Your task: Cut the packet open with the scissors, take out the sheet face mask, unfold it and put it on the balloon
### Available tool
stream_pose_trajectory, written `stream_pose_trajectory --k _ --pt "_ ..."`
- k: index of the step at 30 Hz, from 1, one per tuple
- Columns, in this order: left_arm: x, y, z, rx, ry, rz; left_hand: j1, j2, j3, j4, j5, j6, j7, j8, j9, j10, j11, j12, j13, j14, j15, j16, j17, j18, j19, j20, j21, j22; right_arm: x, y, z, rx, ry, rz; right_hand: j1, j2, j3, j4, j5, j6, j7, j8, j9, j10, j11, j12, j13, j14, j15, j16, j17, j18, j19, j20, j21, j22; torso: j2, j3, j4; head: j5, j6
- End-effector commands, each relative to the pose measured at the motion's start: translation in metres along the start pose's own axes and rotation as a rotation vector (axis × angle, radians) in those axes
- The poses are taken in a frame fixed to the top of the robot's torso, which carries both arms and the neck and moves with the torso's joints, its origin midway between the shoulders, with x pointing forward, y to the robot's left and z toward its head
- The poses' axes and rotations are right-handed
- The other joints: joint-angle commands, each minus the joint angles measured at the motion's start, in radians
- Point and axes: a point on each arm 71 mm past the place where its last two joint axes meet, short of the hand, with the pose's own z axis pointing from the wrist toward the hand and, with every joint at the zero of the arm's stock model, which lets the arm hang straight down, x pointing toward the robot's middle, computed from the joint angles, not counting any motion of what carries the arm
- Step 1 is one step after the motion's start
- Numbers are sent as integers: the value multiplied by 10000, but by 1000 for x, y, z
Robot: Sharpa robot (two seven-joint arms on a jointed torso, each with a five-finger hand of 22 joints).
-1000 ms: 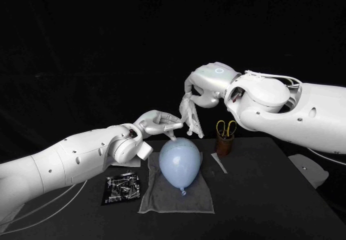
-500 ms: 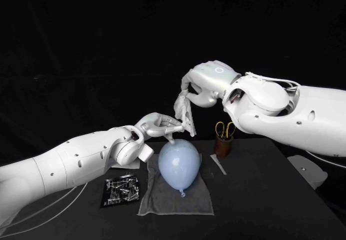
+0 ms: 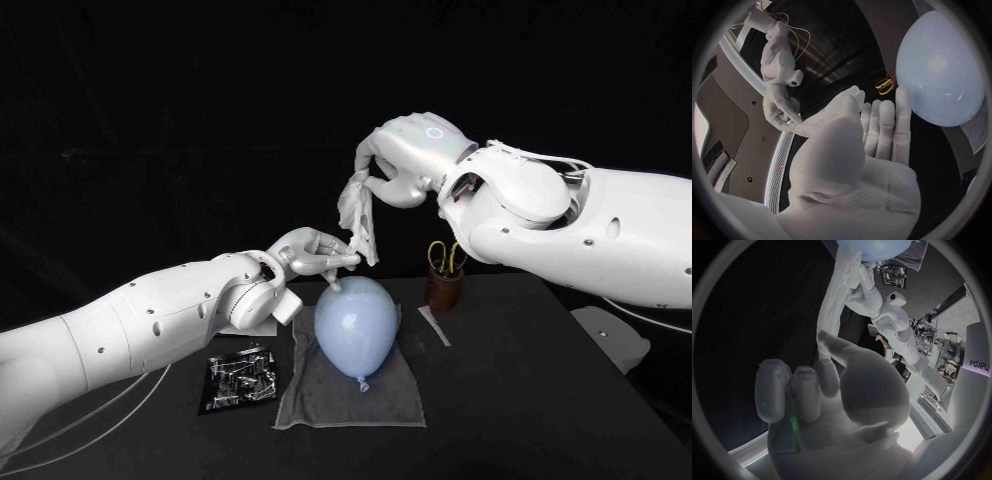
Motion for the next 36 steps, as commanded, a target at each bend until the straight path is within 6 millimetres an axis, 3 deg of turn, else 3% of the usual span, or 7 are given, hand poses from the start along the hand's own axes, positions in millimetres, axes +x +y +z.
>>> stream_pose_trajectory --k 1,6,14,17,22,27,36 --pt "1 -2 1 102 -49 195 304 192 158 -28 -15 225 -80 70 -1 122 -29 47 8 77 -69 70 24 128 -16 -112 102 70 -2 -1 1 78 -244 -69 -28 -48 60 -2 29 63 -6 36 15 467 -171 64 820 1056 -89 36 2627 -148 577 -24 44 2134 -2 9 -3 -1 -7" --pt "-2 -5 0 424 -384 16 946 710 633 -196 -11 751 -304 235 27 477 -213 68 -15 152 -234 101 58 120 -109 -263 327 242 -1 -2 1 118 -147 -115 -28 -51 65 -1 29 65 -7 36 14 470 -172 67 823 1056 -91 36 2627 -146 575 -25 38 2132 -6 12 -3 -18 -27" --pt "-7 -9 -2 1004 -1119 -314 1244 877 1217 -301 -9 898 -363 343 102 933 -366 -64 -110 347 -386 105 91 112 -207 -427 724 539 1 -8 2 304 18 -220 -29 -56 72 0 30 69 -8 36 14 474 -174 74 829 1056 -93 36 2627 -149 580 -27 51 2136 2 6 -6 -43 -27" --pt "-8 -9 -2 1054 -1190 -396 1227 590 1312 -333 -11 814 -275 291 97 860 -316 -252 -193 337 -363 47 97 93 -309 -448 876 665 1 -9 2 350 26 -237 -29 -56 72 0 30 69 -8 36 14 474 -174 74 829 1056 -93 36 2627 -149 580 -27 51 2136 3 9 -2 -46 -33" --pt "-7 -8 -3 964 -1013 -242 1130 -263 999 -244 -19 -383 107 -676 -335 597 -45 -551 -321 162 -172 -95 88 55 -554 -343 985 787 1 -9 2 347 2 -228 -29 -61 81 1 29 72 -10 36 13 475 -176 70 827 1056 -95 36 2627 -150 582 -29 55 2137 -2 8 -9 -62 -35" --pt "-6 -7 -3 759 -850 18 1629 -572 1160 -497 -13 -1006 391 -1327 -620 279 217 -955 -525 -79 30 -395 -10 49 -941 -194 1329 1087 1 -9 2 347 -31 -219 -29 -61 81 1 29 72 -10 36 13 475 -176 70 827 1056 -95 36 2627 -150 582 -29 55 2137 -4 9 1 -72 -26" --pt "-5 -6 -3 574 -721 209 1462 -841 1105 -595 -13 -1287 542 -1577 -703 -252 413 -1104 -592 -229 224 -472 -27 61 -1311 16 1553 1293 1 -9 3 393 -41 -222 -28 -67 93 2 30 77 -12 35 11 477 -178 68 827 1056 -97 36 2627 -153 587 -31 69 2141 4 6 -1 -81 -32"
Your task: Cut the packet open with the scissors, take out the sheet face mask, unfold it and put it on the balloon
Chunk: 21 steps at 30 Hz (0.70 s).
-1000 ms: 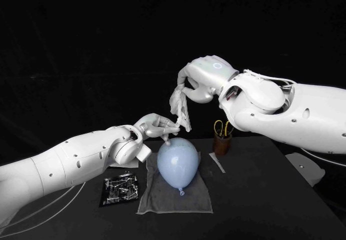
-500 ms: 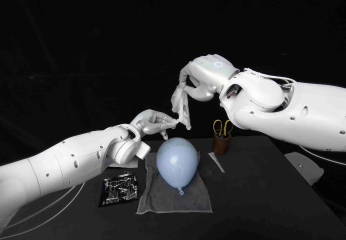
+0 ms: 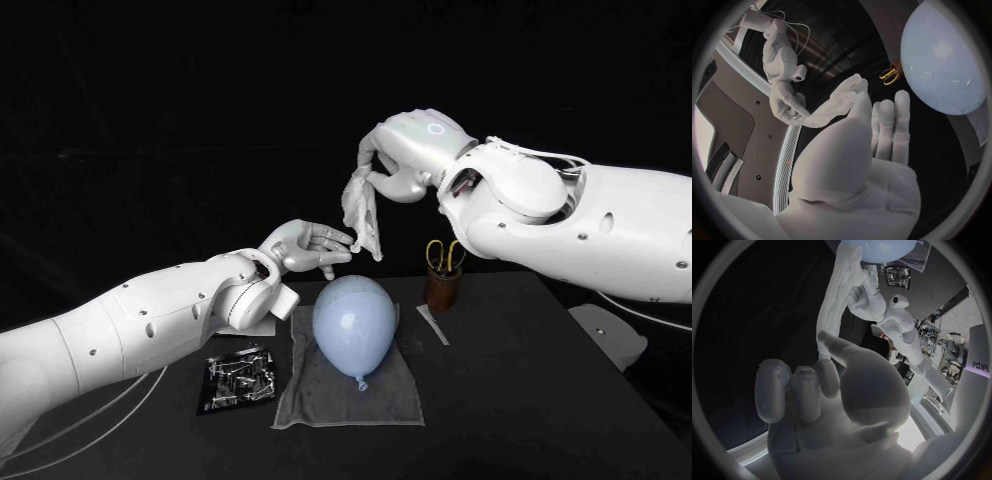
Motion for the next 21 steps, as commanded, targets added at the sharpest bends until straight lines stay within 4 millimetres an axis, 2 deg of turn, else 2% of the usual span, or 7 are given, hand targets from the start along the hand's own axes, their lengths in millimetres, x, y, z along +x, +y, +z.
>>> stream_pose_trajectory --k 1,9,21 --pt "3 -2 0 14 162 187 -53 -113 -3 -70 22 -56 256 -48 -12 -128 8 -17 3 -3 74 -56 -1 168 -106 18 77 29 0 0 1 47 -25 -133 -27 -66 53 20 31 73 12 35 21 475 -176 28 827 1025 -65 40 2627 -153 595 -39 20 2142 6 0 0 -11 -12" --pt "4 -6 1 554 -149 109 -1105 -233 -483 328 16 439 96 252 132 -259 -54 493 241 7 107 219 134 228 -187 182 -119 -119 2 -2 2 98 121 -150 -27 -70 60 20 30 76 11 36 21 476 -178 26 826 1025 -66 40 2627 -157 600 -40 38 2147 -5 1 -3 14 -10" --pt "5 -11 0 1091 -283 -53 -1337 -256 -828 409 13 615 -9 386 194 -328 -108 814 386 6 67 316 177 229 -65 153 -288 -276 11 -2 3 169 310 -29 -25 -81 74 20 31 81 9 35 19 473 -181 8 814 1025 -68 40 2627 -155 599 -43 28 2144 5 3 -5 12 -17"
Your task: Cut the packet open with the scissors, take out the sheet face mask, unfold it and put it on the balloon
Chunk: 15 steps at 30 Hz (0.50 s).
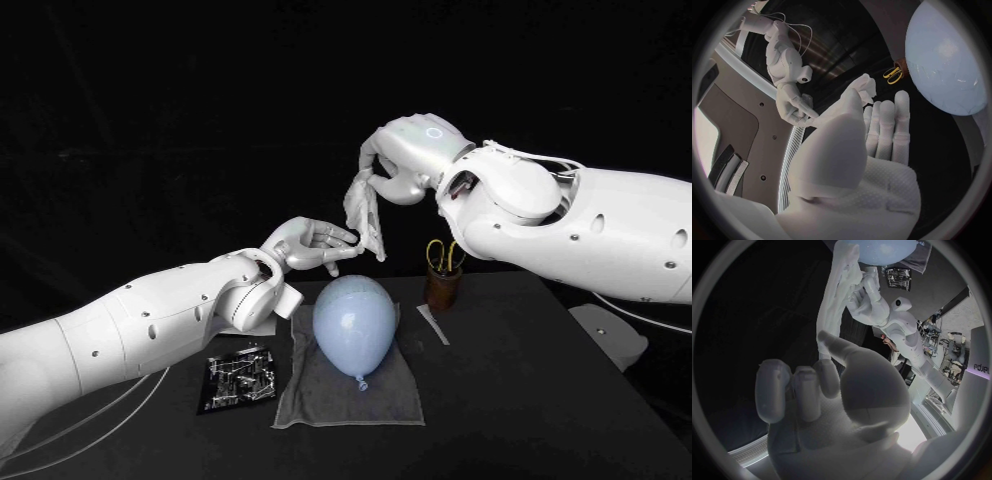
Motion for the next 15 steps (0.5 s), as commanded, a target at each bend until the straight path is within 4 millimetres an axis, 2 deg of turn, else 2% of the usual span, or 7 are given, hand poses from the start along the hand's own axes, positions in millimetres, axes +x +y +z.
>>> stream_pose_trajectory --k 1,9,15 --pt "1 -5 1 508 -163 -147 -144 7 -92 13 13 76 -40 49 16 -76 -20 78 22 25 11 67 19 60 81 14 -55 -26 2 0 1 17 120 -51 1 -55 45 -10 47 52 10 33 9 422 -130 11 822 1026 -69 35 2633 -155 578 -22 28 2141 5 2 -1 -7 -5" --pt "1 -5 1 498 -146 -192 -22 160 -147 -36 16 262 -131 156 60 -126 -41 216 83 27 -10 98 30 62 145 -5 -123 -92 4 0 1 36 114 -20 3 -59 59 -9 47 56 9 32 7 422 -132 3 817 1026 -71 35 2633 -155 579 -24 29 2142 -1 -1 -2 -11 -24" --pt "-1 -2 0 244 -128 -64 0 176 -201 -49 14 336 -114 193 74 -177 -46 247 96 26 -14 109 34 60 165 -12 -146 -115 4 0 1 29 84 -6 3 -59 59 -9 47 56 9 32 7 422 -132 3 817 1026 -71 35 2633 -155 579 -24 29 2142 -3 3 5 3 -39"
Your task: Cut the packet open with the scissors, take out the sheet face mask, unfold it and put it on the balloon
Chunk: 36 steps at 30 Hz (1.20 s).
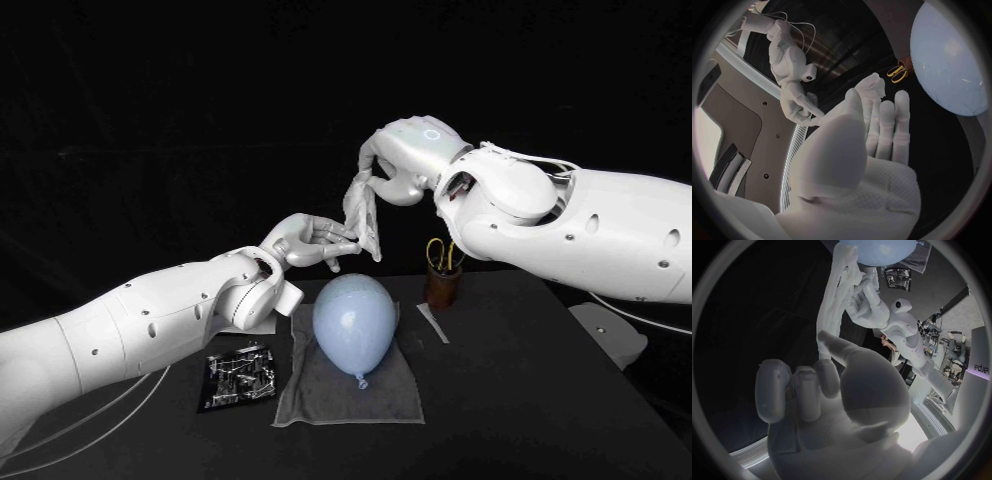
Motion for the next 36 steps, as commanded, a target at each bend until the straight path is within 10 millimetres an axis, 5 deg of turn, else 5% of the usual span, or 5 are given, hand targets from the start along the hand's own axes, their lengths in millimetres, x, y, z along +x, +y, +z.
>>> stream_pose_trajectory --k 1,29,33,36 --pt "-1 0 1 -55 -19 46 -2 97 -66 8 14 109 14 73 22 -99 13 70 19 27 -15 51 10 65 90 -12 -45 -19 0 1 0 -24 -2 -56 3 -59 60 -9 49 50 -1 39 20 422 -132 5 809 1027 -72 42 2627 -155 580 -25 32 2144 -1 3 6 3 -3" --pt "5 1 2 -259 348 722 17 171 -418 14 14 473 14 245 68 -313 -13 313 131 28 -36 129 43 57 189 -39 -123 -106 0 10 4 -215 -7 -9 12 -68 99 -8 50 57 -3 35 16 428 -137 6 814 1027 -78 42 2627 -159 588 -31 50 2149 0 -2 0 -2 25" --pt "4 0 2 -190 264 616 123 471 -351 33 18 647 -66 323 89 -267 -39 420 175 73 -54 186 65 64 212 -47 -136 -123 1 10 5 -211 20 3 13 -71 103 -9 50 58 -3 35 16 429 -137 6 814 1027 -79 42 2627 -160 590 -32 57 2151 0 0 5 -13 16" --pt "3 0 2 -185 198 416 294 962 -145 83 20 881 -190 411 110 -166 -81 492 195 150 -98 258 90 71 270 -81 -101 -113 1 11 5 -217 40 21 13 -71 103 -9 50 58 -3 35 16 429 -137 6 814 1027 -79 42 2627 -160 590 -32 57 2151 1 1 1 -15 10"
